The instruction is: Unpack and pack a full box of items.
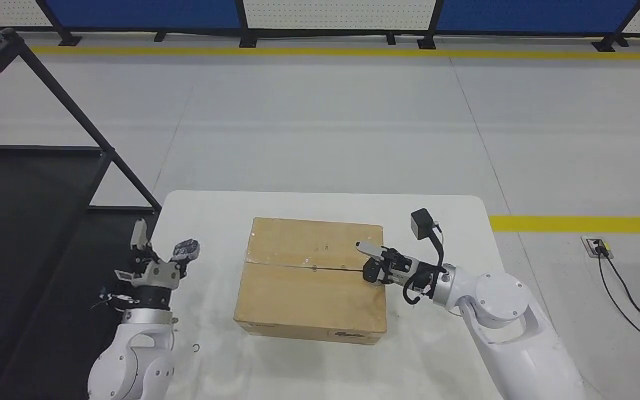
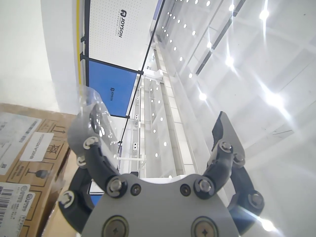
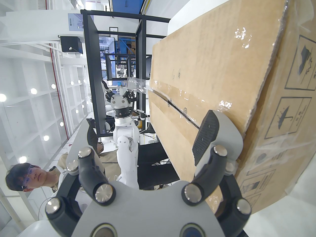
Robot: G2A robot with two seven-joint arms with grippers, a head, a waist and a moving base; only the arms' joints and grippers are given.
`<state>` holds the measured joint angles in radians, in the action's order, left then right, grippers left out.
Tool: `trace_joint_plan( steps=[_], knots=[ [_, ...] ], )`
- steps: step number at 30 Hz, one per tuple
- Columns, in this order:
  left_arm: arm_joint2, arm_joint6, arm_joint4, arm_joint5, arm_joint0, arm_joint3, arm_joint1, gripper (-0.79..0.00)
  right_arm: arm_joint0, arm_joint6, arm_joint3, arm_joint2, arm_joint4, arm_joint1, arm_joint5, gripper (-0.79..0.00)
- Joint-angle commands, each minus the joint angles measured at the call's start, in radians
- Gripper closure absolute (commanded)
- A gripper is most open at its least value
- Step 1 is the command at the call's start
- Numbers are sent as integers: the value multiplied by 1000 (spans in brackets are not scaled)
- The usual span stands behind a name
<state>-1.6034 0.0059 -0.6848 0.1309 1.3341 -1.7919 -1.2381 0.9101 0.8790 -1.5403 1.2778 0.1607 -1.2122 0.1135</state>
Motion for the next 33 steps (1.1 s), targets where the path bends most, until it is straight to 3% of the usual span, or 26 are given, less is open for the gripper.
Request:
trace_joint_plan(
  steps=[1, 21, 33],
  knots=[
    [-3, -2, 1, 1, 1, -7, -1, -785, 0, 0, 0, 0, 0, 0, 0, -785],
    [-20, -20, 72, -12, 0, -126, -7, -785, 0, 0, 0, 0, 0, 0, 0, -785],
    [22, -11, 159, -29, 4, -210, -13, -785, 0, 0, 0, 0, 0, 0, 0, -785]
  ],
)
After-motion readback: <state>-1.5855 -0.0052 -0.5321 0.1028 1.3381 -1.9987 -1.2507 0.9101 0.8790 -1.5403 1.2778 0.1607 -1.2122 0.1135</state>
